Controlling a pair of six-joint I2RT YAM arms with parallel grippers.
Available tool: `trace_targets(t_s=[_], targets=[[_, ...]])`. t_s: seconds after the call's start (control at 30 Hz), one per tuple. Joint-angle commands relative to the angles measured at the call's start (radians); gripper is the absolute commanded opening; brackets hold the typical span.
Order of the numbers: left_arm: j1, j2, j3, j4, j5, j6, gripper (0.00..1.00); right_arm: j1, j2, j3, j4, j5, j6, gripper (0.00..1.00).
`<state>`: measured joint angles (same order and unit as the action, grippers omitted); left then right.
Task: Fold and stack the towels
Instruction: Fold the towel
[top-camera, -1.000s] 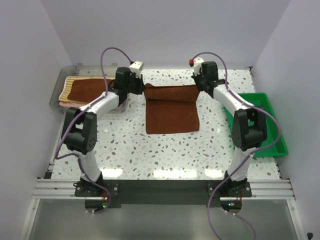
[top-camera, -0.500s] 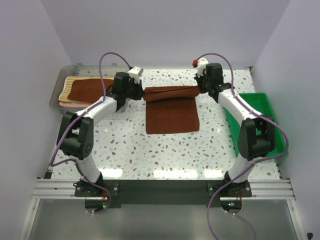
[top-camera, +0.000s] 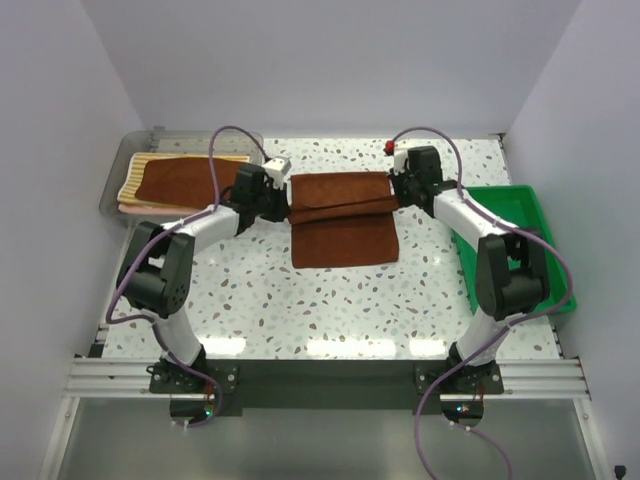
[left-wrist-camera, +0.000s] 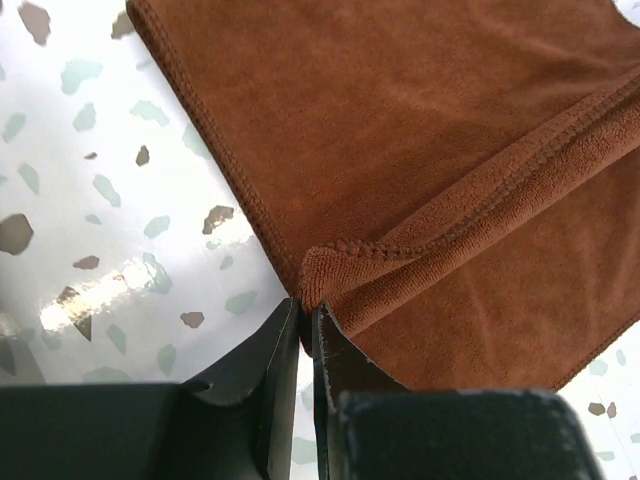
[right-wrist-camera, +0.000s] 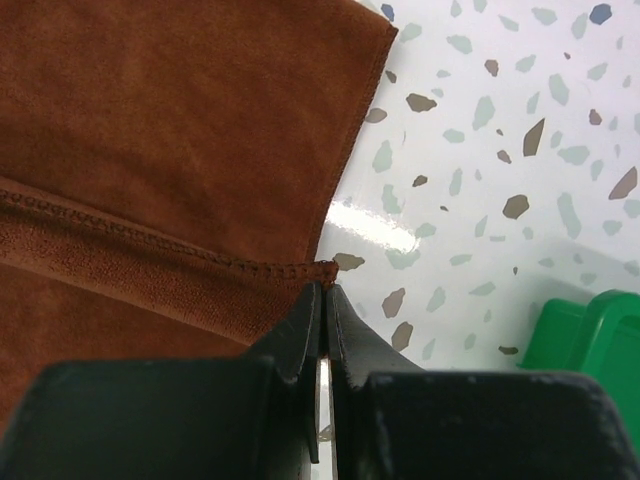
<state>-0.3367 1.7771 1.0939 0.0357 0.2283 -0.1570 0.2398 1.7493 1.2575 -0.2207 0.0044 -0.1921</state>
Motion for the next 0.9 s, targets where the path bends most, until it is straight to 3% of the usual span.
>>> trace_targets(t_s=[0.0, 0.57, 0.87], targets=[[-0.002, 0.021, -0.015, 0.035, -0.024, -0.018, 0.15, -0.013, 0.019, -0.016, 0.038, -0.001, 0.022, 0.0], [-0.015, -0.039, 0.031, -0.014, -0.047, 0.005, 0.15, -0.013, -0.06, 0.026, -0.014, 0.019, 0.072, 0.0], [-0.015, -0.146, -0.009, -0.028, -0.063, 0.013, 0.15, -0.013, -0.169, -0.092, -0.003, -0.001, 0.121, 0.0]])
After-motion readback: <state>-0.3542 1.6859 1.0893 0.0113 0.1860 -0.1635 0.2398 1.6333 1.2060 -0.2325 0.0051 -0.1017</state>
